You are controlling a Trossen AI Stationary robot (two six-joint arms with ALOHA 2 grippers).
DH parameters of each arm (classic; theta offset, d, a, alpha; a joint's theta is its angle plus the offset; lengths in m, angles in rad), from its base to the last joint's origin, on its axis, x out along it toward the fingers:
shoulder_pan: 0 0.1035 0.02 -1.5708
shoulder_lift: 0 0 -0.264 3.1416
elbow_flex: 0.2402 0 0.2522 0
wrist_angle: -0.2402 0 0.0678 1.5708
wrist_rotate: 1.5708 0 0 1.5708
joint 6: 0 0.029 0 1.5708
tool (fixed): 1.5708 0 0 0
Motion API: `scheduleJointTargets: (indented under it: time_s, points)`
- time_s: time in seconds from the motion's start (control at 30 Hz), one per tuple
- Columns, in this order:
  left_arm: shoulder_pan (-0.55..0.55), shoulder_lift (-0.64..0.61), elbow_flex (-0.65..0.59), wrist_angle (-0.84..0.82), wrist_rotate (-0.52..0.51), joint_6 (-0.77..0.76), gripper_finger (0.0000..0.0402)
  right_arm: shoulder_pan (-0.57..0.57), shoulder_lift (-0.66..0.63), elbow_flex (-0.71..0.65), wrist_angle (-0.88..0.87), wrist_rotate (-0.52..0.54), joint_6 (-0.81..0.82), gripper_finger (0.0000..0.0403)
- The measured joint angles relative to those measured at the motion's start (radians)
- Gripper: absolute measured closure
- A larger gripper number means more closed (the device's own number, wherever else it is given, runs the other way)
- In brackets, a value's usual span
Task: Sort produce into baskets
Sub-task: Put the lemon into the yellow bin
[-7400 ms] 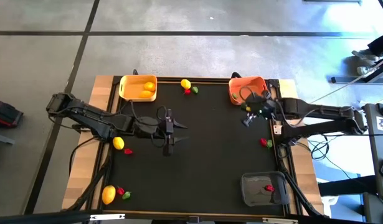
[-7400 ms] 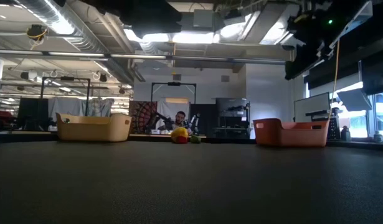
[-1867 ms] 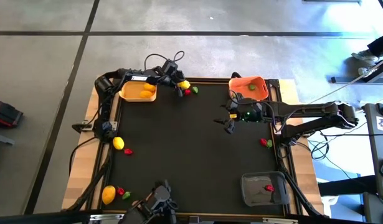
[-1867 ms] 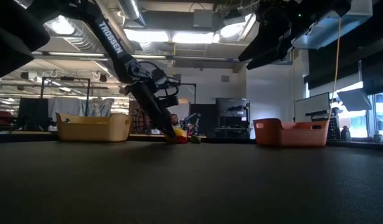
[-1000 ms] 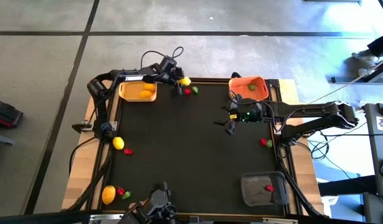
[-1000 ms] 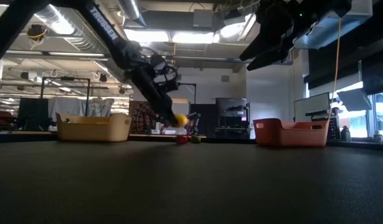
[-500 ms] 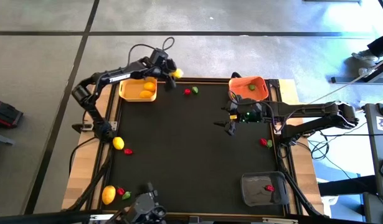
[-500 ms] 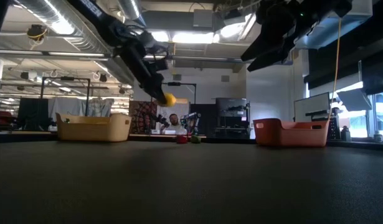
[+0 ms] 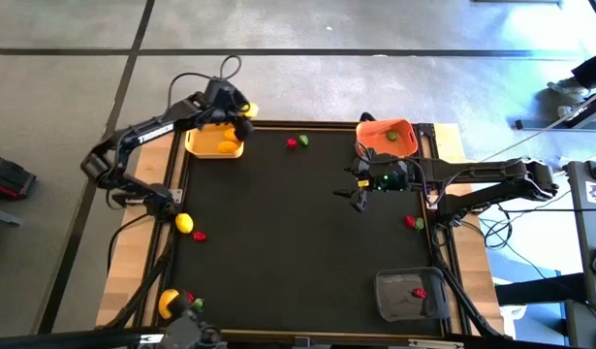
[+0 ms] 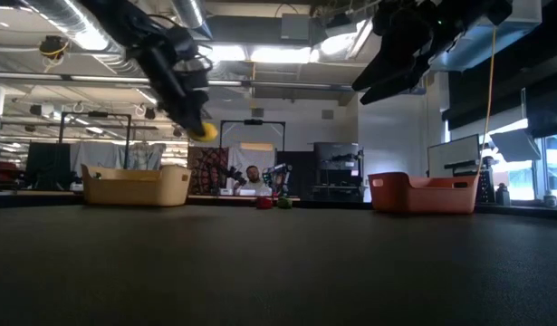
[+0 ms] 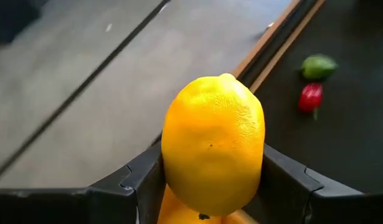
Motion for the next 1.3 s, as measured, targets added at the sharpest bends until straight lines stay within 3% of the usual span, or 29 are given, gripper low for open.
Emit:
scheduleJointTargets:
  time_s: [0.17,0.4,0.63,1.1,1.3]
  points:
    - [0.026,-0.046,-0.051,-0.096,-0.063,-0.134,0.0196,0.000,0.000,0.000,-0.005,-0.001,0.000,0.0084]
    - [0.048,-0.052,-0.103,-0.110,-0.147,-0.265,0.0196,0.000,0.000,0.000,-0.016,-0.002,0.000,0.0084]
    - [0.049,-0.052,-0.140,-0.127,-0.203,-0.317,0.0196,0.000,0.000,0.000,-0.025,-0.003,0.000,0.0084]
    - [0.062,-0.051,-0.245,-0.072,-0.207,-0.383,0.0196,0.000,0.000,0.000,-0.024,-0.003,0.000,0.0084]
    - [0.087,-0.051,-0.262,-0.047,-0.289,-0.386,0.0196,0.000,0.000,0.000,-0.024,0.006,0.000,0.0084]
